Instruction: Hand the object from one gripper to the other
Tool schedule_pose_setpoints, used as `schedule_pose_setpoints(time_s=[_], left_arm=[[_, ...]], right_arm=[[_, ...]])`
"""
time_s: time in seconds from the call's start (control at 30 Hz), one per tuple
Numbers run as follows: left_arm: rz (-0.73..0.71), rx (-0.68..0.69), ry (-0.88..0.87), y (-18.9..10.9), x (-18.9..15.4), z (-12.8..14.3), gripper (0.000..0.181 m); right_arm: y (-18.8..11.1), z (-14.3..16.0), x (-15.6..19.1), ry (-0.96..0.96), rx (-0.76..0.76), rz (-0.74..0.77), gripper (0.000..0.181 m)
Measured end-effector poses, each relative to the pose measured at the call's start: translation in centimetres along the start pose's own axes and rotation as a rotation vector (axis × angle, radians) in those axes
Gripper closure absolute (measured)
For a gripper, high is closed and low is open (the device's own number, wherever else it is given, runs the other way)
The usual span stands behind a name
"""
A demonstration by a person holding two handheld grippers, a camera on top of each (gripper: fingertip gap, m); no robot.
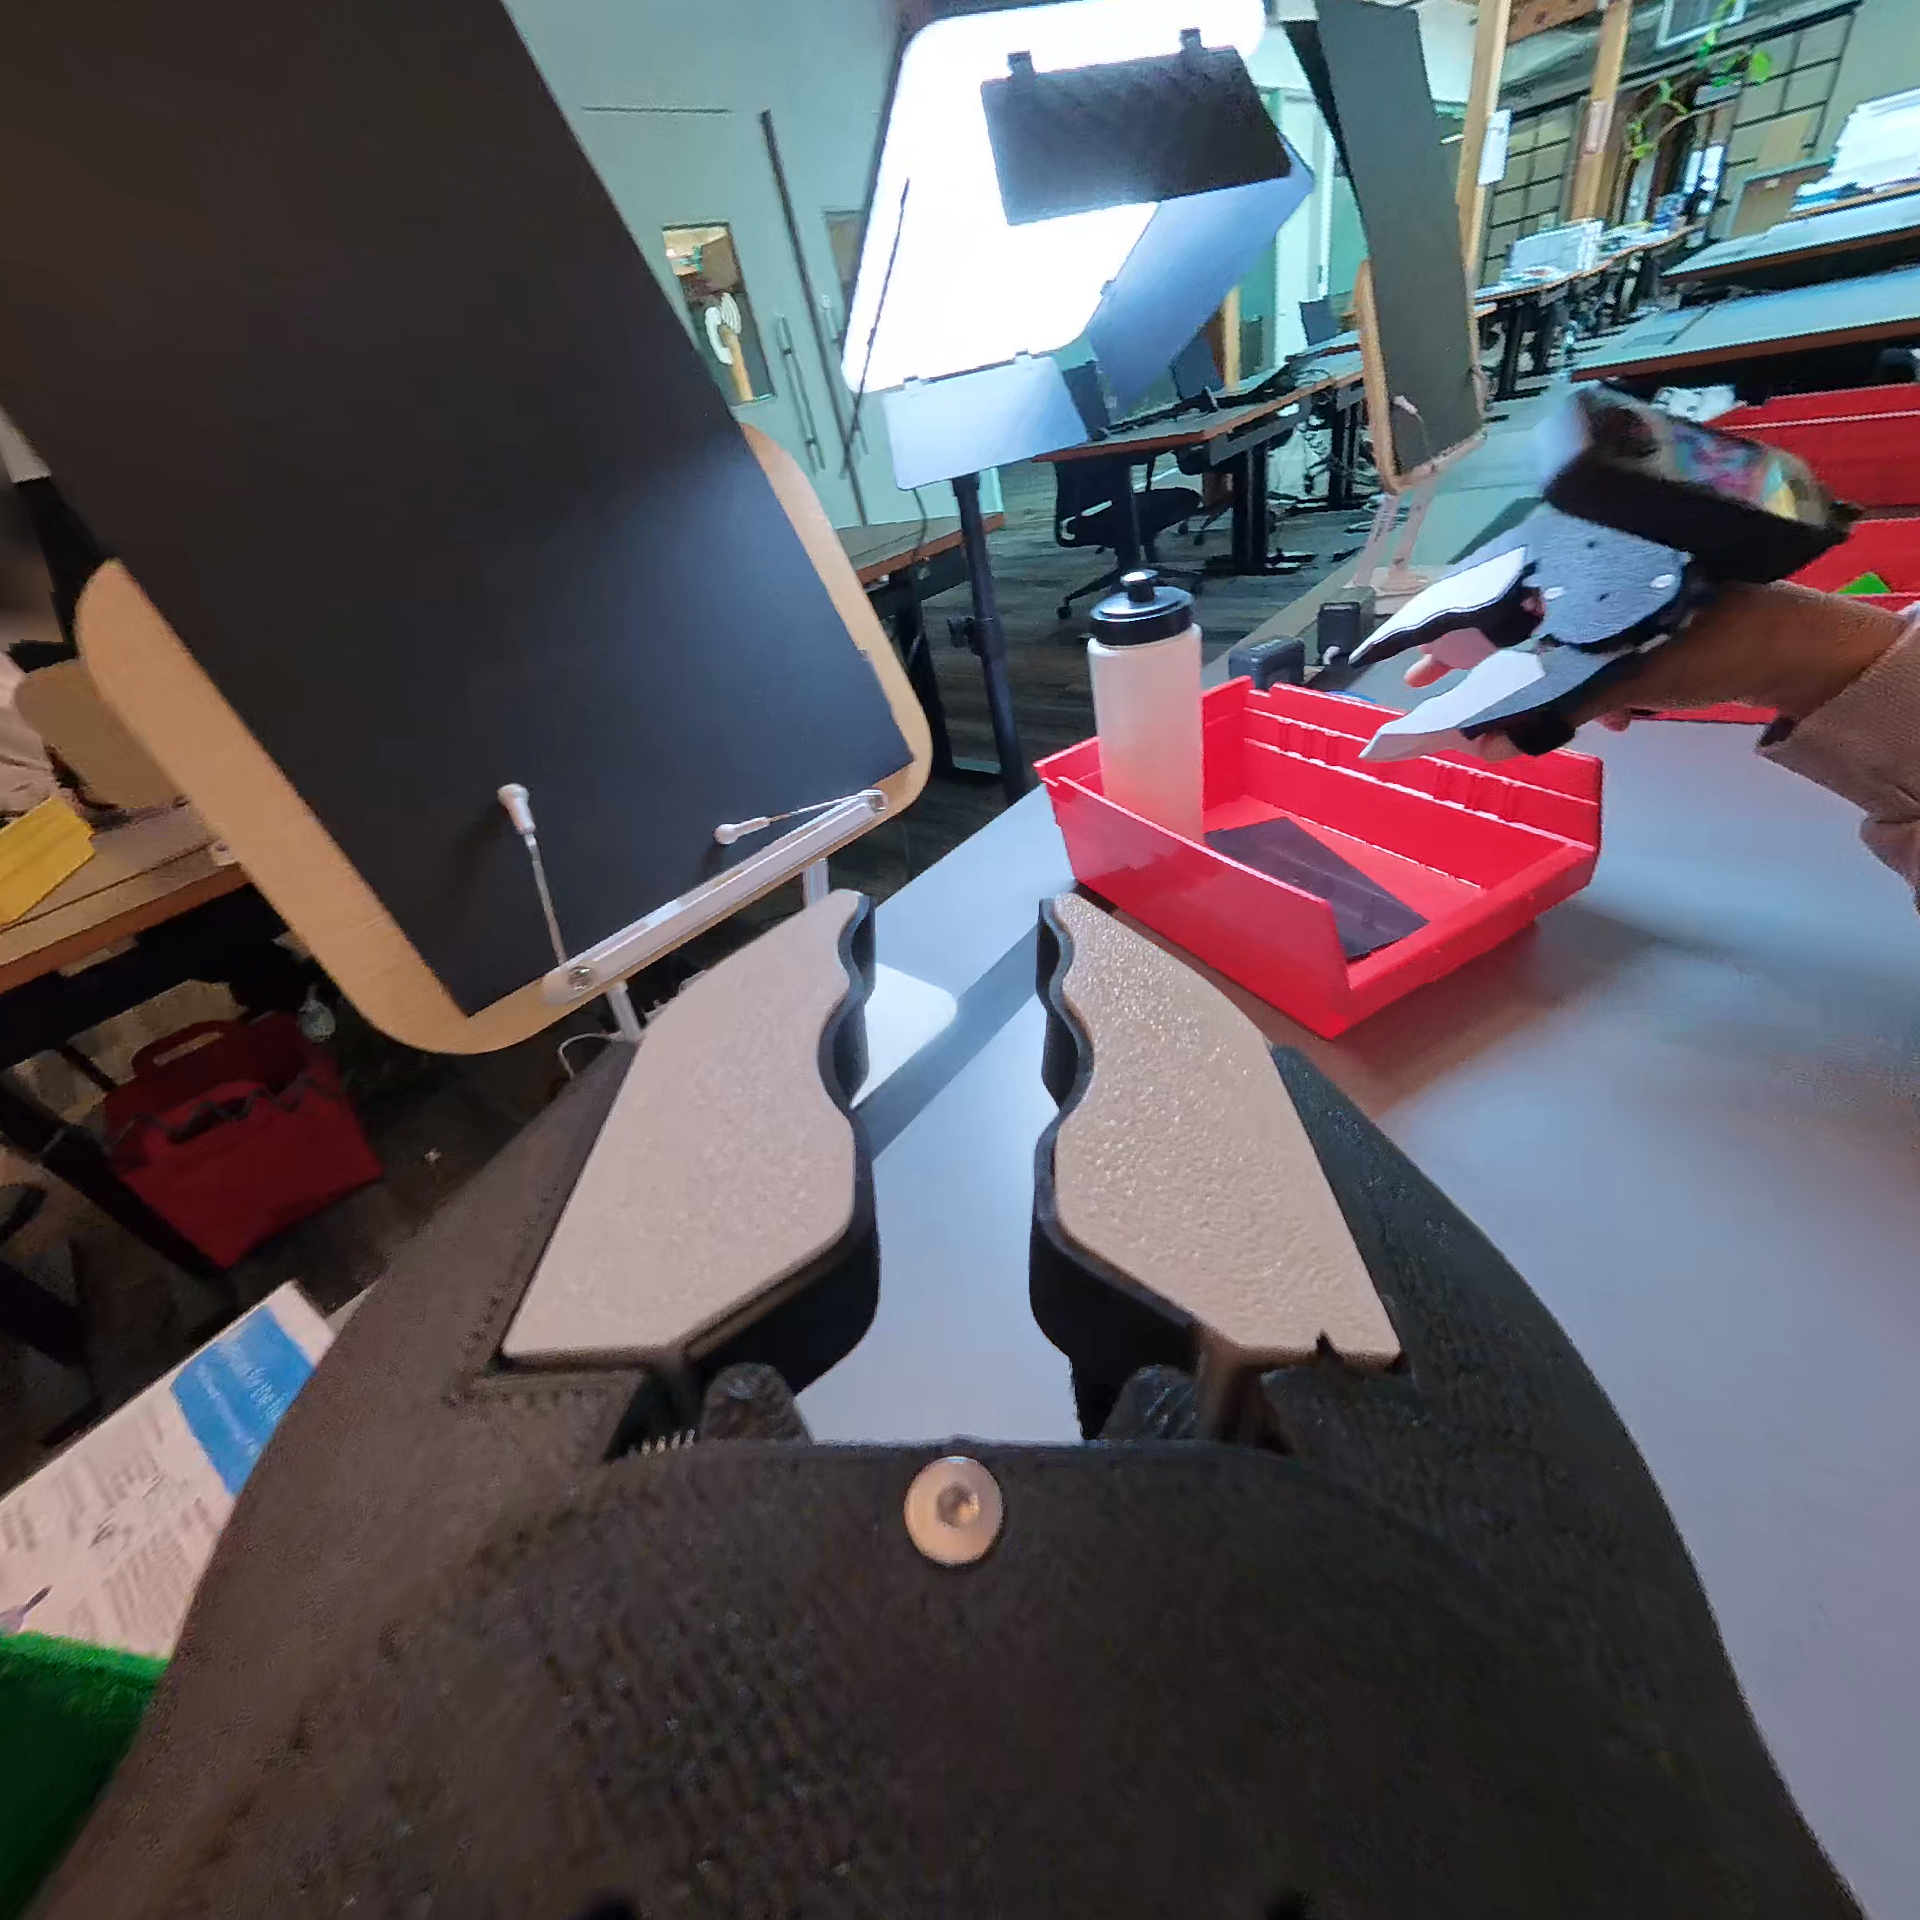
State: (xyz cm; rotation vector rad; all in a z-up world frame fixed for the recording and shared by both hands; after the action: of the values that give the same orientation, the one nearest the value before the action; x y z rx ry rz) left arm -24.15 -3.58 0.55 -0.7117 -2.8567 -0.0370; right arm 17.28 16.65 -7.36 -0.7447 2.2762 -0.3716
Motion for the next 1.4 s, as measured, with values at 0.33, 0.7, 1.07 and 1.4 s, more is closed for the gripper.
schedule_pose_setpoints(time_s=[0.33,0.7,1.07,1.4], left_arm=[[-0.272,0.196,-0.053,-6.6,6.5,0.5,0.150],[-0.336,0.772,-0.262,-6.0,12.0,12.3,0.141],[-0.306,0.934,-0.334,-4.7,12.6,17.8,0.157],[-0.335,1.067,-0.148,-3.5,11.8,18.4,0.151]], right_arm=[[-5.6,-6.2,1.6,0.204,-0.509,-0.130,0.135],[-6.1,-9.2,7.0,0.095,-0.580,-0.258,0.139],[-6.6,-9.5,7.0,0.160,-0.640,-0.340,0.145],[-6.8,-9.6,7.3,0.160,-0.652,-0.369,0.147]])
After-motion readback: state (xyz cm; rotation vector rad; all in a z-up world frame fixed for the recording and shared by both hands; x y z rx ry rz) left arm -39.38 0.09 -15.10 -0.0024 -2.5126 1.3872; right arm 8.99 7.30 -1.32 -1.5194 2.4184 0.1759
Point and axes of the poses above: each gripper's, where its closed fingertips meet, y out along the fingers, z out of its underside, x = y × z across the jaws, the point moved 9 cm from there along -y, back along the fingers, and after that the axes turned 1 degree about -x, right-handed, at the moved point
